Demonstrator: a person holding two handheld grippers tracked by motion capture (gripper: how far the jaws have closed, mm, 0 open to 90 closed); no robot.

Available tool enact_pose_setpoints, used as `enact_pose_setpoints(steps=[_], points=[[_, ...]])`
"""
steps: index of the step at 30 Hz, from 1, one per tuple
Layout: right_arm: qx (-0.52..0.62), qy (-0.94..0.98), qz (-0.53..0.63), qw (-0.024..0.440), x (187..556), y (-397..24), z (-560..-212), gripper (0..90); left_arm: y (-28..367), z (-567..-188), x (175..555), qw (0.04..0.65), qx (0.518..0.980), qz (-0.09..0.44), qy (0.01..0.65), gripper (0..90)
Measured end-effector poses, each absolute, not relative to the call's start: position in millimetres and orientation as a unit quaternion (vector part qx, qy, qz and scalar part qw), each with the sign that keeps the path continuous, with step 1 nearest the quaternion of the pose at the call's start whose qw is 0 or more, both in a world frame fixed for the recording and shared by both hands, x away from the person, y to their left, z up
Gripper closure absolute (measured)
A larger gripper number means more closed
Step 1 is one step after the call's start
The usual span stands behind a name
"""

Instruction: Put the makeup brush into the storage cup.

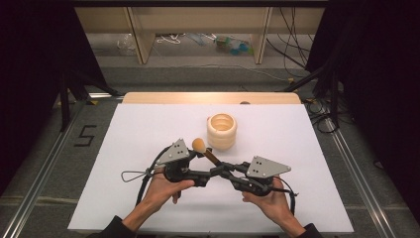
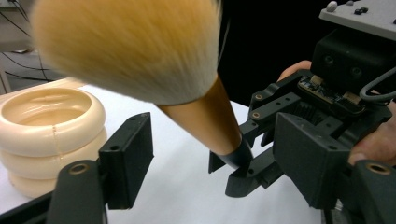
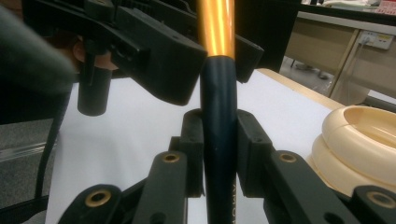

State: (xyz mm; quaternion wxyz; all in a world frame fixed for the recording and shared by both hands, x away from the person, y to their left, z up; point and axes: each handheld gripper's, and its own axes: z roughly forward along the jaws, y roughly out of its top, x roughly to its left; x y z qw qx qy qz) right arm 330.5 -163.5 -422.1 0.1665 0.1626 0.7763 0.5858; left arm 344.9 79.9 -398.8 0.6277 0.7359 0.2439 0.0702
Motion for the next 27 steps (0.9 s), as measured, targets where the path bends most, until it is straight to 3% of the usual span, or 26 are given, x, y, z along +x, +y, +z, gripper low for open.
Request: enact_pose_setpoints(steps=[12, 27], points=[[0.157, 0.774, 0.594, 0.153, 328.6, -159.8, -423.5, 75.9, 81.2, -398.4, 344.2, 0.639, 0.733, 0.053, 0.227, 51.6], [0.152, 0.774, 0.595, 0.155, 328.1, -159.5, -423.2, 75.9, 83.7, -403.1, 347.0, 0.654, 0.722, 0.013, 0.225, 68.6]])
